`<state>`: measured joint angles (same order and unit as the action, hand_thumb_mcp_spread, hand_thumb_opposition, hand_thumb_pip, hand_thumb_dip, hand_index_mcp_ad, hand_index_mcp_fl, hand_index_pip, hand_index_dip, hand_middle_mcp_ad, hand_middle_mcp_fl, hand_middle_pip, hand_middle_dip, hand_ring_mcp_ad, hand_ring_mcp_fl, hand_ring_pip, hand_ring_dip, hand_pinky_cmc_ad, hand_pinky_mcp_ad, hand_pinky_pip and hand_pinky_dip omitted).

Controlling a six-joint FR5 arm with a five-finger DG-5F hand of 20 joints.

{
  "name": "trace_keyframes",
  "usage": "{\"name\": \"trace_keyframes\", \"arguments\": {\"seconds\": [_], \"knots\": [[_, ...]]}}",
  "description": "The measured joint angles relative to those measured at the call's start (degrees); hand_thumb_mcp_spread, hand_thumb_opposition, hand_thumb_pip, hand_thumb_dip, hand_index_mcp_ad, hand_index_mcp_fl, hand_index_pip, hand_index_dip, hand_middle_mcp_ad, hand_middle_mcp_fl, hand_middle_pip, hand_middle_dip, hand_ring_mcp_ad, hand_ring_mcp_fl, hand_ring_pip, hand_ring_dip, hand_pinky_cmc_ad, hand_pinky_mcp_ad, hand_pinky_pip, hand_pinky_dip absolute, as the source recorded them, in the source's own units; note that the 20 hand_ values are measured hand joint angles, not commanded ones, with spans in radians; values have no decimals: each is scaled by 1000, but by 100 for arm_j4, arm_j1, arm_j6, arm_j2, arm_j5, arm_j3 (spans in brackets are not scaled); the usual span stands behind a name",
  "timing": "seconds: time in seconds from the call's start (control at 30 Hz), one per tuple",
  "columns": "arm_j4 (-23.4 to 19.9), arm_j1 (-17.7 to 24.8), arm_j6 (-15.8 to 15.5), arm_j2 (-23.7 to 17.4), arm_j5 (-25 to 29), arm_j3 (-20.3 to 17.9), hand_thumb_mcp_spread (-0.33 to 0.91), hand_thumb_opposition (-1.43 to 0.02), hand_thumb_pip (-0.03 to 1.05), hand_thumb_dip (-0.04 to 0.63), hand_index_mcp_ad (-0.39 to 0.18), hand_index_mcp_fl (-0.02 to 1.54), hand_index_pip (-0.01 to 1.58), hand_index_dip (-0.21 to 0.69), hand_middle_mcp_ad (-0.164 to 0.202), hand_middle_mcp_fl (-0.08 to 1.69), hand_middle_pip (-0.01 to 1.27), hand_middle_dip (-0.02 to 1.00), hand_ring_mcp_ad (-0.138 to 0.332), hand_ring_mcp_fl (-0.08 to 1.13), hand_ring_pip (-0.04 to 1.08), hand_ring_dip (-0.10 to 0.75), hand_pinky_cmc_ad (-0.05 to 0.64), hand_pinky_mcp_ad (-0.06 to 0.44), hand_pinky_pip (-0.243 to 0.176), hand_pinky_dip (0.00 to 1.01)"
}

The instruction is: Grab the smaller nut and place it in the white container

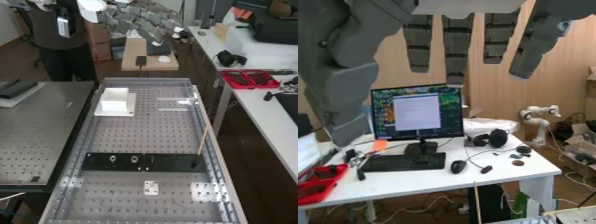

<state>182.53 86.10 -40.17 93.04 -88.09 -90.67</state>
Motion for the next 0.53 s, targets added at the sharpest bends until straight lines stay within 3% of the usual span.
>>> {"name": "trace_keyframes", "arguments": {"seconds": [0.53], "knots": [[-157, -5, -48, -111, -117, -157, 293, -730, 529, 159, -129, 183, 178, -61, 51, 246, 117, 208, 169, 14, 99, 87, 318, 232, -63, 473]]}}
